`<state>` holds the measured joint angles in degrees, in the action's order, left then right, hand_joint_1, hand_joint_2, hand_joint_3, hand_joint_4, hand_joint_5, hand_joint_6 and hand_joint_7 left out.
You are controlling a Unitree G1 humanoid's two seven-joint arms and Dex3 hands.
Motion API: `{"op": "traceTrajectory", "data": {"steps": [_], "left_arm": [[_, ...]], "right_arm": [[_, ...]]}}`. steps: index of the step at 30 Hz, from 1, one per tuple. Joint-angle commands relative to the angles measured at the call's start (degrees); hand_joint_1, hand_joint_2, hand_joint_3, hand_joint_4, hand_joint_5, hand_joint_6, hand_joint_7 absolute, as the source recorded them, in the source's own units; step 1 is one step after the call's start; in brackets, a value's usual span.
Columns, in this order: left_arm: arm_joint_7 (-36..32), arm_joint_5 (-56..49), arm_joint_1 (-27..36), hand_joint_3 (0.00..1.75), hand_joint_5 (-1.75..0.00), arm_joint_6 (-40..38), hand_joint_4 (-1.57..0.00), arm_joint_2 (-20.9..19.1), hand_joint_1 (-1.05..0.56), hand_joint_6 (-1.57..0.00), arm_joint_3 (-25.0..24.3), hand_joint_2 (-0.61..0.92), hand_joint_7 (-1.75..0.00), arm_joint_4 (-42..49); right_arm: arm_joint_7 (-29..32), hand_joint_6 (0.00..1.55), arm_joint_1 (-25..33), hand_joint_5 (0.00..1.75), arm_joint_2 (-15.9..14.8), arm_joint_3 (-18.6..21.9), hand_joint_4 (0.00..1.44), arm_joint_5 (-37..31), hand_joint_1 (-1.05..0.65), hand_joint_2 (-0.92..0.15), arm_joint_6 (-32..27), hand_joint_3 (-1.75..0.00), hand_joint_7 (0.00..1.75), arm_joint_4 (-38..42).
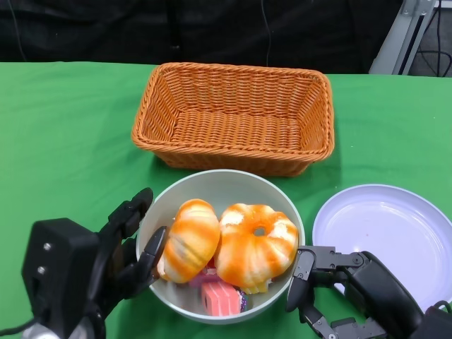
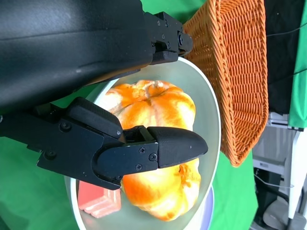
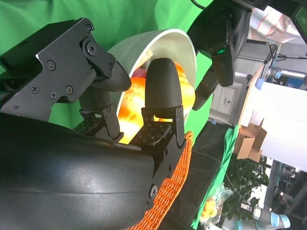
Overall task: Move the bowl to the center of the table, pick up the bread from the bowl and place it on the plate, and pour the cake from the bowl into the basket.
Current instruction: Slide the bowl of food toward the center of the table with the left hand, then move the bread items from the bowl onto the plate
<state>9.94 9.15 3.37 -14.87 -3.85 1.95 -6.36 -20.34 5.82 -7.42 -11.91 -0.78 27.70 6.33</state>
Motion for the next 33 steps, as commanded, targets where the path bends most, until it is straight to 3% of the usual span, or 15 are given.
{"op": "traceTrajectory", "data": {"steps": [1, 11, 13, 16, 25, 29, 33], "left_arm": [[-1.96, -2.45, 0.82, 0.63, -0.01, 4.31, -0.06, 0.76, -0.84, -0.09, 0.12, 0.92, 0.0, 2.7], [-1.9, -2.91, 0.73, 0.62, -0.01, 6.19, -0.06, 1.07, -0.84, -0.08, -0.08, 0.92, 0.0, 3.83], [-4.44, -7.34, -0.7, 0.62, -0.03, 13.5, -0.1, -1.76, -0.83, -0.1, -2.06, 0.92, -0.01, 4.73], [-4.81, -9.8, -1.47, 0.5, -0.06, 17.96, -0.19, -4.38, -0.83, -0.21, -4.32, 0.92, -0.04, 4.72], [-0.56, -2.87, -1.45, 0.31, -0.07, 21.92, -0.33, -4.73, -0.82, -0.32, -8.15, 0.92, -0.03, 5.35], [0.49, 2.4, -1.13, 0.16, -0.11, 21.45, -0.49, -3.26, -0.68, -0.45, -9.99, 0.92, -0.05, 3.78], [2.96, 3.13, -0.97, 0.11, -0.19, 24.18, -0.73, -4.15, -0.44, -0.65, -10.47, 0.92, -0.11, 5.29]], "right_arm": [[0.43, 0.77, 0.12, 1.63, -0.47, 0.13, 0.77, -0.56, 0.02, -0.47, 0.56, -1.23, 1.36, 0.57], [0.52, 0.77, 0.1, 1.63, -0.5, 0.09, 0.77, -0.61, 0.02, -0.46, 0.59, -1.24, 1.36, 0.59], [0.64, 0.77, 0.1, 1.63, -0.56, 0.22, 0.77, -0.66, 0.02, -0.46, 0.52, -1.24, 1.36, 0.6], [0.66, 0.77, 0.21, 1.63, -0.62, 0.36, 0.76, -0.54, 0.01, -0.47, 0.38, -1.23, 1.35, 0.54], [0.72, 0.77, 0.22, 1.62, -0.56, 0.38, 0.76, -0.49, 0.02, -0.47, 0.71, -1.23, 1.34, 0.94], [0.7, 0.77, 0.16, 1.61, -0.49, 0.4, 0.76, -0.33, 0.03, -0.46, 0.44, -1.23, 1.34, 0.79], [0.67, 0.78, 0.16, 1.61, -0.52, 0.49, 0.77, -0.2, 0.02, -0.46, 0.22, -1.23, 1.33, 0.81]]}}
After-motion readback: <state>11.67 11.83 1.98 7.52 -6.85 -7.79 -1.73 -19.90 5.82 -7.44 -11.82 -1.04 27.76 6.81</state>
